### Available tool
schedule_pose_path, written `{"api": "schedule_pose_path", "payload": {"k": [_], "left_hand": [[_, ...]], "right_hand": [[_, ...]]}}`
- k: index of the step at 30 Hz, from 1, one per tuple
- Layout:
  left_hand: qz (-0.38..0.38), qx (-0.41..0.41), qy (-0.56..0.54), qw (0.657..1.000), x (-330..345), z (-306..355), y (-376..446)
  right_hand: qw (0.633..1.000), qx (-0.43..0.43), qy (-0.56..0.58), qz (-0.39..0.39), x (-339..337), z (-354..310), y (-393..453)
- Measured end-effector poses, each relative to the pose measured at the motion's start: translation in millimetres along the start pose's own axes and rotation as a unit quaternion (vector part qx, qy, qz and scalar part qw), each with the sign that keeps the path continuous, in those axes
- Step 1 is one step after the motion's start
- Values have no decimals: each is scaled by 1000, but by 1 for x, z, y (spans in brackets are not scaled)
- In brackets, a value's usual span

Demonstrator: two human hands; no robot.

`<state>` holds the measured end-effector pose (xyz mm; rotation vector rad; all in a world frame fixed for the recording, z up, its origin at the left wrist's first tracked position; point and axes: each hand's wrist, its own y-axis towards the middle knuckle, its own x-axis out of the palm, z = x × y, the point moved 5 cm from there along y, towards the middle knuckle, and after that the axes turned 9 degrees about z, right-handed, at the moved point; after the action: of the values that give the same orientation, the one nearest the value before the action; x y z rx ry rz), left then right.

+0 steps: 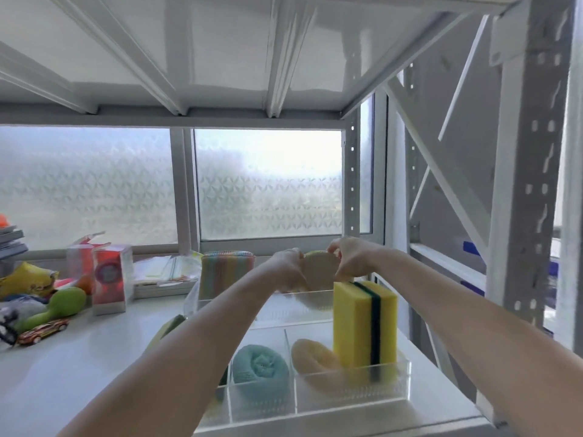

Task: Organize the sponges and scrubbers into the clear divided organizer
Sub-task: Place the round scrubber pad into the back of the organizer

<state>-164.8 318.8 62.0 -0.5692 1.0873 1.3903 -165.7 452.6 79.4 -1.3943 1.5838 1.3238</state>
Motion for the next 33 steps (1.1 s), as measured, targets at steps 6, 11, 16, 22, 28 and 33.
{"api": "schedule_pose_path", "payload": {"k": [6, 11, 16, 22, 28, 33], "left_hand": [[30, -17, 3, 999, 9, 0, 6], [91, -16, 2, 996, 4, -3, 9], [79, -19, 78, 994, 6, -7, 8], [37, -39, 45, 998, 8, -10, 6], [51, -20, 72, 996, 11, -7, 10], [56, -29, 84, 994, 7, -10, 8]], "right_hand": [[1000, -6, -4, 22, 1, 3, 0], [1000, 15, 20, 17, 8, 10, 6], [1000, 18, -1, 26, 8, 10, 10], [999, 45, -11, 22, 12, 15, 16], [998, 48, -33, 29, 14, 16, 15], [999, 31, -18, 34, 7, 15, 10]]}}
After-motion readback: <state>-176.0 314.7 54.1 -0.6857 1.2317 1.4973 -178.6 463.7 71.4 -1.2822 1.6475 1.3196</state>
